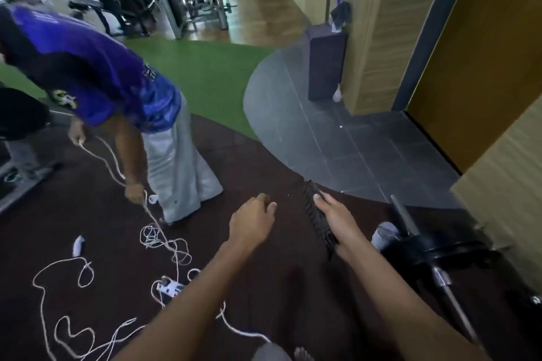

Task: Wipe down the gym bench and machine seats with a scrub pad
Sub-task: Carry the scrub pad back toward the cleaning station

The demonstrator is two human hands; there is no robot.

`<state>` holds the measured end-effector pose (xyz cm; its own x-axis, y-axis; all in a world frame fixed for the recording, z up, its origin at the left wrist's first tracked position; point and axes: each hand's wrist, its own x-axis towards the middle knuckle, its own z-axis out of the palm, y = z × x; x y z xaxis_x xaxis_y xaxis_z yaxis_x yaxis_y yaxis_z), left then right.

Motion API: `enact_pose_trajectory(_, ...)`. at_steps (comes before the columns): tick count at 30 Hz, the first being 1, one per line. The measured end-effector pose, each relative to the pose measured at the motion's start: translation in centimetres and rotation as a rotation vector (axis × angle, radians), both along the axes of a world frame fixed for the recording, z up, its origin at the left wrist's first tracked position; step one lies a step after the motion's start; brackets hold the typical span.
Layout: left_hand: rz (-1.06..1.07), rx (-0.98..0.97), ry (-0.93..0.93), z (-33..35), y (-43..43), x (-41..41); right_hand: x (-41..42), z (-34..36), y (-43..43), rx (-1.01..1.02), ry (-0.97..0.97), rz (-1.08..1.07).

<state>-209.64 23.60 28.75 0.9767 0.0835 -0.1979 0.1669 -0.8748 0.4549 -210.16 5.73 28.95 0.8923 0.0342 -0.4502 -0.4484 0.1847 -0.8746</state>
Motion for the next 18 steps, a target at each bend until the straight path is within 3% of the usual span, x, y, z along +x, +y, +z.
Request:
enact_pose_trajectory(12,-0.015,-0.060,0.021,-3.4,6.8,41.9,40.9,-2.5,7.2,-0.185,0.016,0.022)
enact_pose_trajectory(18,-0.048,-0.041,0.051,-1.1,9.9,62.1,60.7,-0.9,9.8,-0.216,0.056,0.023)
